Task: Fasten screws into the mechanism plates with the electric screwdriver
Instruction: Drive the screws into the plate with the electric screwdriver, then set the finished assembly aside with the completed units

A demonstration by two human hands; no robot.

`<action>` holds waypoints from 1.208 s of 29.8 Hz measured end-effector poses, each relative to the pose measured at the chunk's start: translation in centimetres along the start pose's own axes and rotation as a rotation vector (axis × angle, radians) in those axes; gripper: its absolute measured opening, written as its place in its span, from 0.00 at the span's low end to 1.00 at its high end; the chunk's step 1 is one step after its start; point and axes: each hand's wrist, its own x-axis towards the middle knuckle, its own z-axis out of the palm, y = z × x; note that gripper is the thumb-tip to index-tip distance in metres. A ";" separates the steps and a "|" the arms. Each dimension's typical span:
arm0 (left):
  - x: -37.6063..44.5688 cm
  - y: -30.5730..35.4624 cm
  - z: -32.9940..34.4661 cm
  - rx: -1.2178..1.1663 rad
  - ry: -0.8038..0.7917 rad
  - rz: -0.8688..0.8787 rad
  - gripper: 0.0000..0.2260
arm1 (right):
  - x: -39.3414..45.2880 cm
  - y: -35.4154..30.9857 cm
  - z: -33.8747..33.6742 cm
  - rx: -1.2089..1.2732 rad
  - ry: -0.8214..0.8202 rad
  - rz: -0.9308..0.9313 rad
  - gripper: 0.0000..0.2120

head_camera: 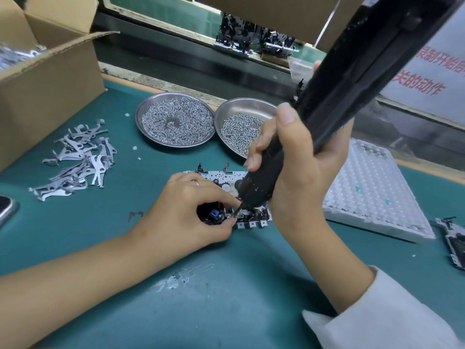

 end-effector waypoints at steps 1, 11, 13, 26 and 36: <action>0.0 -0.1 0.0 0.001 -0.004 -0.003 0.09 | 0.3 -0.1 -0.3 -0.001 0.007 -0.016 0.10; 0.0 -0.3 -0.1 0.068 -0.036 0.012 0.10 | 0.5 1.0 -1.2 -0.074 -0.007 0.081 0.11; 0.0 -0.4 -0.2 0.063 -0.042 0.015 0.10 | 0.4 0.8 -1.4 -0.087 -0.025 0.079 0.11; 1.1 -1.4 -1.6 0.138 0.133 -0.211 0.15 | -6.1 -2.5 -9.8 -0.714 -0.102 0.285 0.16; 0.4 -1.2 -1.0 -0.123 0.057 -0.174 0.11 | -6.5 0.5 -3.2 -1.561 -0.964 0.070 0.28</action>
